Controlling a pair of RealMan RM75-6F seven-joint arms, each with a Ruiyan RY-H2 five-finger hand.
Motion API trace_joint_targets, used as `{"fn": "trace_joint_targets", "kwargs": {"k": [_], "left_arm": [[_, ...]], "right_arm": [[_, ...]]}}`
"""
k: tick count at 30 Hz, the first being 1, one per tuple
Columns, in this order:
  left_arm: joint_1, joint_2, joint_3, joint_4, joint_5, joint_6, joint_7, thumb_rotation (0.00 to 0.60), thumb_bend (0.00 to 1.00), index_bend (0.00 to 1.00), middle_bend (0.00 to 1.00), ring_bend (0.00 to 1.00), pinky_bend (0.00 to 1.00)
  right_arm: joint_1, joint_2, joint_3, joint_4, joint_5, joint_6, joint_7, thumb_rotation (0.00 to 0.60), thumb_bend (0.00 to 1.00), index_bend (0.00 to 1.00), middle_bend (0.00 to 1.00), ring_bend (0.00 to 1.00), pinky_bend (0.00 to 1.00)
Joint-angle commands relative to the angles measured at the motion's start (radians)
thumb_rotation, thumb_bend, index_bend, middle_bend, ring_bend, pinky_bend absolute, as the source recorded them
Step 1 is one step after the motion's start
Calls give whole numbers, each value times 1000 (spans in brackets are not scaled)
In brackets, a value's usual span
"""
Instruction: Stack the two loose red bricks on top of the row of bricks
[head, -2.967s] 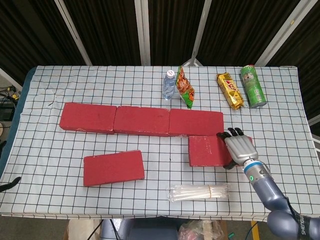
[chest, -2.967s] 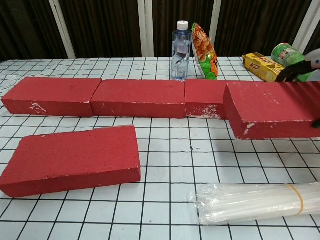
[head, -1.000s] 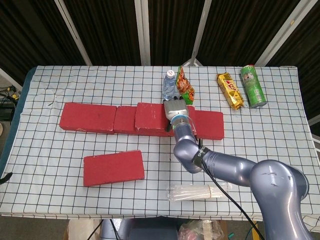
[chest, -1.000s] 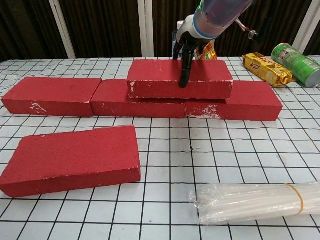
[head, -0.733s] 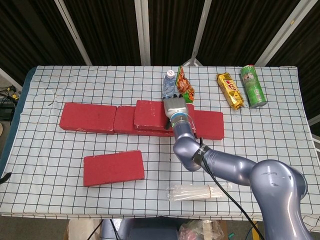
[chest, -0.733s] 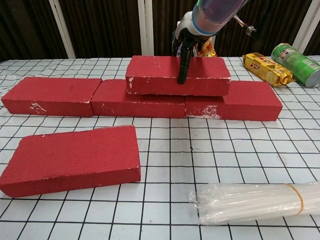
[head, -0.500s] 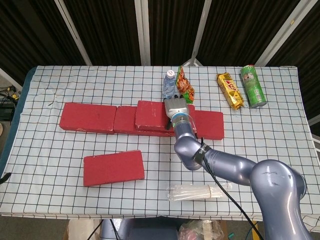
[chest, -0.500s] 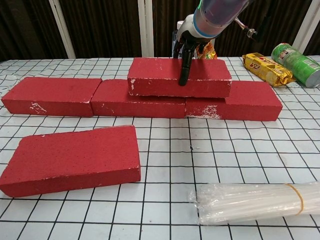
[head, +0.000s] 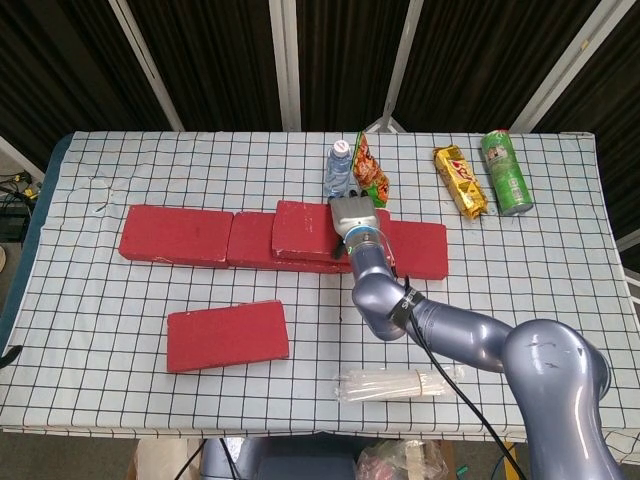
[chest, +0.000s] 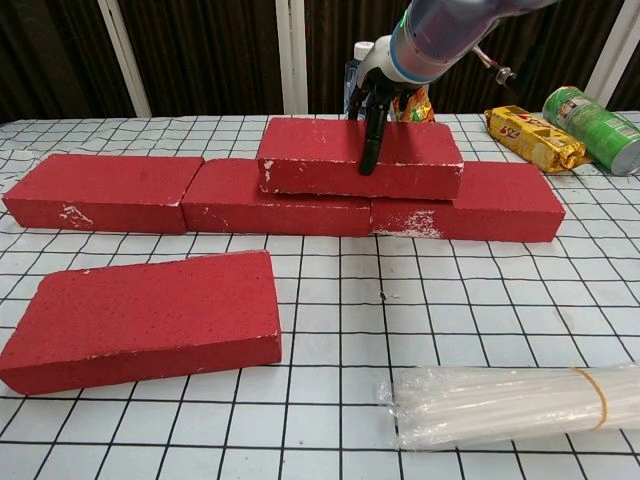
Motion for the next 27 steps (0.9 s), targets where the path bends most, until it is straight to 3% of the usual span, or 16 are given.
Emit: {"fn": "trace_joint_targets", "kwargs": {"k": [1, 8, 17, 27], "left_arm": [[0, 0, 0, 0, -1, -1, 0, 600, 0, 73, 21, 0, 0], [0, 0, 0, 0, -1, -2, 1, 600, 0, 73, 21, 0, 0], [0, 0, 2, 0, 1, -1, 0, 600, 0, 73, 21, 0, 0], [1, 0, 2, -1, -1, -1, 3, 600, 0, 74, 21, 0, 0]], "right_arm": [[-2, -3, 1, 1, -3, -1, -1, 600, 132, 300, 219, 17, 0], [-4, -7, 8, -2, -5, 9, -7, 600, 133, 286, 207, 11, 0], [-5, -3, 18, -10, 26, 22, -36, 600, 132, 193, 62, 0, 0], [-12, -8, 35, -8, 25, 32, -50, 600, 132, 161, 15, 0, 0]]}}
